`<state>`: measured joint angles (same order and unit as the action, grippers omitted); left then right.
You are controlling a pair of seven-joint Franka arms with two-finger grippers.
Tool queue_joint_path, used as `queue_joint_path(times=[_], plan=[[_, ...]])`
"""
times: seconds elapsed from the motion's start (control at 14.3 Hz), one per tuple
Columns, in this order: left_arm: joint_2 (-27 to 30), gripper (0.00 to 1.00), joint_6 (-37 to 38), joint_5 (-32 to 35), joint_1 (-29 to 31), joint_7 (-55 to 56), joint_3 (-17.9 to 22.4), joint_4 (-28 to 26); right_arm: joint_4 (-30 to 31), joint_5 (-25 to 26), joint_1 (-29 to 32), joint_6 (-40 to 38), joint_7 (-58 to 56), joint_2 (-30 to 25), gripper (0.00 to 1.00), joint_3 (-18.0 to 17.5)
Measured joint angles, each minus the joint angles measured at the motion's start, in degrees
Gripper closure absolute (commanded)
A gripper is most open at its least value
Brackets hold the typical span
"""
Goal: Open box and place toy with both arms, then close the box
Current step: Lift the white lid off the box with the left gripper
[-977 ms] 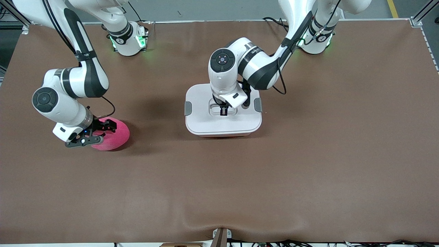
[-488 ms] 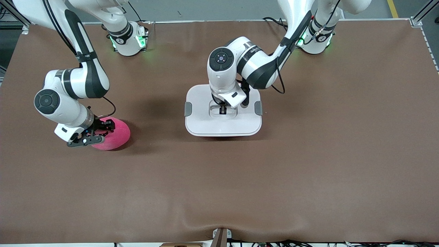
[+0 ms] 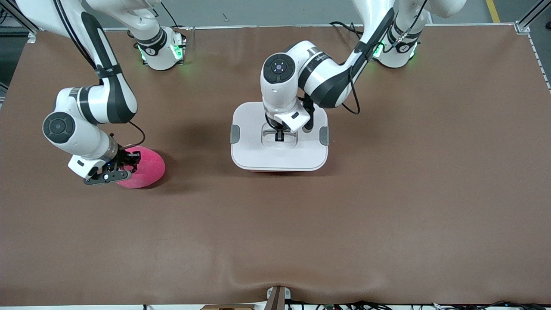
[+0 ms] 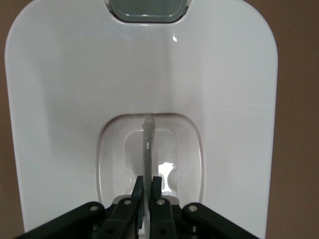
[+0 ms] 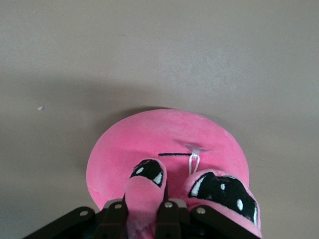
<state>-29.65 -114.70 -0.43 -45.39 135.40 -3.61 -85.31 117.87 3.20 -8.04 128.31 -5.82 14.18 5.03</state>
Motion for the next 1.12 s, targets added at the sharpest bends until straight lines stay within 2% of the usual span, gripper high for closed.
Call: queue_joint_path(times=[0.56, 1.12], plan=[[1.67, 1.00, 0.95, -0.01, 0.42, 0.35, -0.35, -0.01, -1.22, 0.78, 0.00, -0.14, -0.25, -0.25, 1.00, 0.00], [2.05, 1.00, 1.26, 0.01, 5.46, -1.25, 0.30, -0.31, -7.35, 1.49, -0.91, -7.78, -0.36, -0.90, 1.00, -0.05]])
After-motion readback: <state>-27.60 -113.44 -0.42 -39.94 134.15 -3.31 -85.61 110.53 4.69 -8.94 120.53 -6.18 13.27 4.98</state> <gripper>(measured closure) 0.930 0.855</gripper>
